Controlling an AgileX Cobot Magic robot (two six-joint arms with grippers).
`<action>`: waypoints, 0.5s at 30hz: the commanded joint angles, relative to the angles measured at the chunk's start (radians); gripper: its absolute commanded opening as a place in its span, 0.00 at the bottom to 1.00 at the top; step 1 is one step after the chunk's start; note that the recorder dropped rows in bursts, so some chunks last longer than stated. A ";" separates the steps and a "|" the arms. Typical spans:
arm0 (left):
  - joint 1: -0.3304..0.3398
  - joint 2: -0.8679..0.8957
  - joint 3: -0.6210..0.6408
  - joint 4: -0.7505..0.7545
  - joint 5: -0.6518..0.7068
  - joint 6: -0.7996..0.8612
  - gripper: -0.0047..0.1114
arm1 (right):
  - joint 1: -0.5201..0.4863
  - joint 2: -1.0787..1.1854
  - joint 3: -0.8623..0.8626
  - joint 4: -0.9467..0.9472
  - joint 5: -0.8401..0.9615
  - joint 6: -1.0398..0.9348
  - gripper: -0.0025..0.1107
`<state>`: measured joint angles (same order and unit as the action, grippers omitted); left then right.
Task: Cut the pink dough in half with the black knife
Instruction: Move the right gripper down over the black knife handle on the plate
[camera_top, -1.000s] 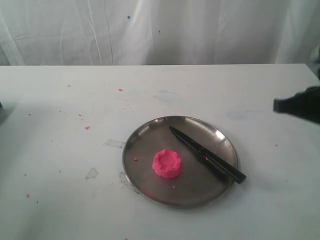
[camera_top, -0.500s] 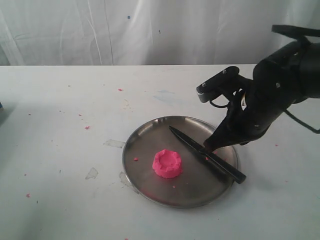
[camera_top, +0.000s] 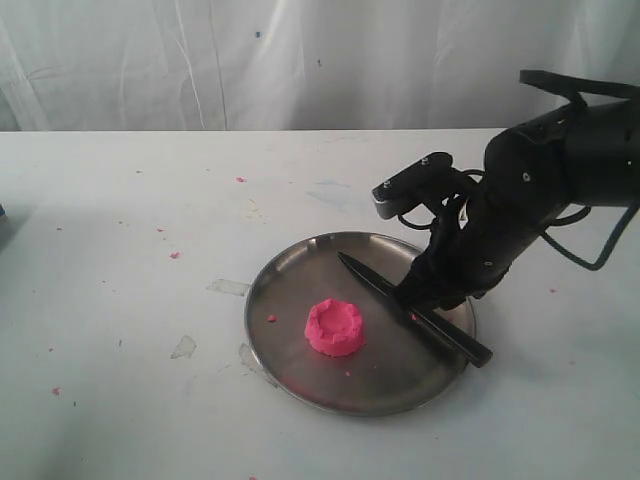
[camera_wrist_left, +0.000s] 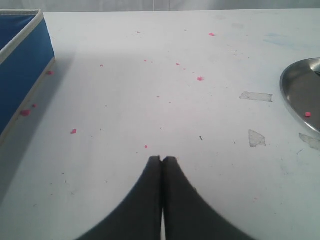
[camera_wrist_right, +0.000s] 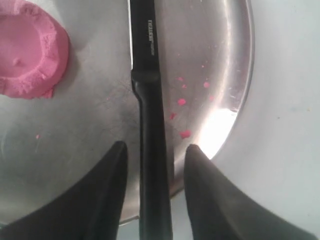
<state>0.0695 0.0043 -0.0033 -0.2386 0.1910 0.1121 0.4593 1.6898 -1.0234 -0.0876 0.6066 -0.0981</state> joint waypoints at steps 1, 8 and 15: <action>0.000 -0.004 0.003 -0.009 -0.004 0.001 0.04 | -0.001 -0.003 -0.004 0.056 0.019 -0.010 0.34; 0.000 -0.004 0.003 -0.009 -0.004 0.001 0.04 | -0.088 -0.003 -0.087 0.231 0.119 -0.104 0.34; 0.000 -0.004 0.003 -0.009 -0.004 0.001 0.04 | -0.268 0.051 -0.093 0.497 0.211 -0.315 0.34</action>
<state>0.0695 0.0043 -0.0033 -0.2386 0.1910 0.1121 0.2440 1.7156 -1.1166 0.2912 0.7685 -0.2927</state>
